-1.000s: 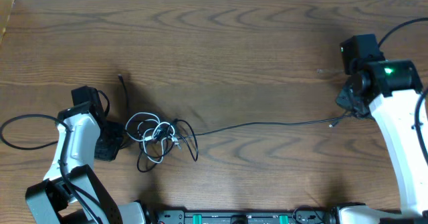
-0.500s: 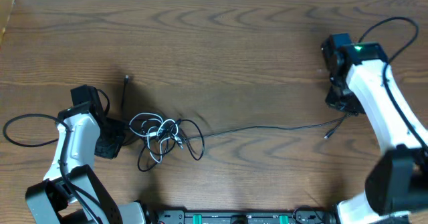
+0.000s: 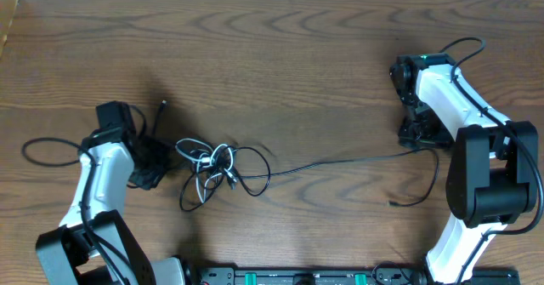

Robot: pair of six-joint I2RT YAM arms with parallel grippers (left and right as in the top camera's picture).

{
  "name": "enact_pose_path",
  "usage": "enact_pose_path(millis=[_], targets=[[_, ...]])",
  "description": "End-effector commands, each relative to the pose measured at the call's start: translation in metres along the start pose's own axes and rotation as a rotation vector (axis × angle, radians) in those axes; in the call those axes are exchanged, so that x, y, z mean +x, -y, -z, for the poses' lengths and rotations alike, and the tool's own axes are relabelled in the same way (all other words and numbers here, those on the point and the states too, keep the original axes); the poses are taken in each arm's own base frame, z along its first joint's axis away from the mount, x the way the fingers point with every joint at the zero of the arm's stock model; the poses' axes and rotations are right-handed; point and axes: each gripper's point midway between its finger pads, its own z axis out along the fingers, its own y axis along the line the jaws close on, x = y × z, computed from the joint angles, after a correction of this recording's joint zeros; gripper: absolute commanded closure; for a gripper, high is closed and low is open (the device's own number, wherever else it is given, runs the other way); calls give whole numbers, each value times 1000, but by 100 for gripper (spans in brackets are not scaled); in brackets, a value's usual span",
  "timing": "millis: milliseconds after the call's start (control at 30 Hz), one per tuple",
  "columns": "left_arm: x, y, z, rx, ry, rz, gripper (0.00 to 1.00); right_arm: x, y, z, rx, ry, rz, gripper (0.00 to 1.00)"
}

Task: Untangle cables
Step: 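Release the cable and move the right gripper back to the bundle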

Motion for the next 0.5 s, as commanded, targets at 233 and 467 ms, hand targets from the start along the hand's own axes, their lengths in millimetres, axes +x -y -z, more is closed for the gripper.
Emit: enact_pose_path(millis=[233,467], targets=[[33,42,-7,86,-29,-282,92,-10,-26,64,-264,-1,172,9],[31,41,-7,71,-16,-289,88,24,-121,129,-836,-60,417,14]])
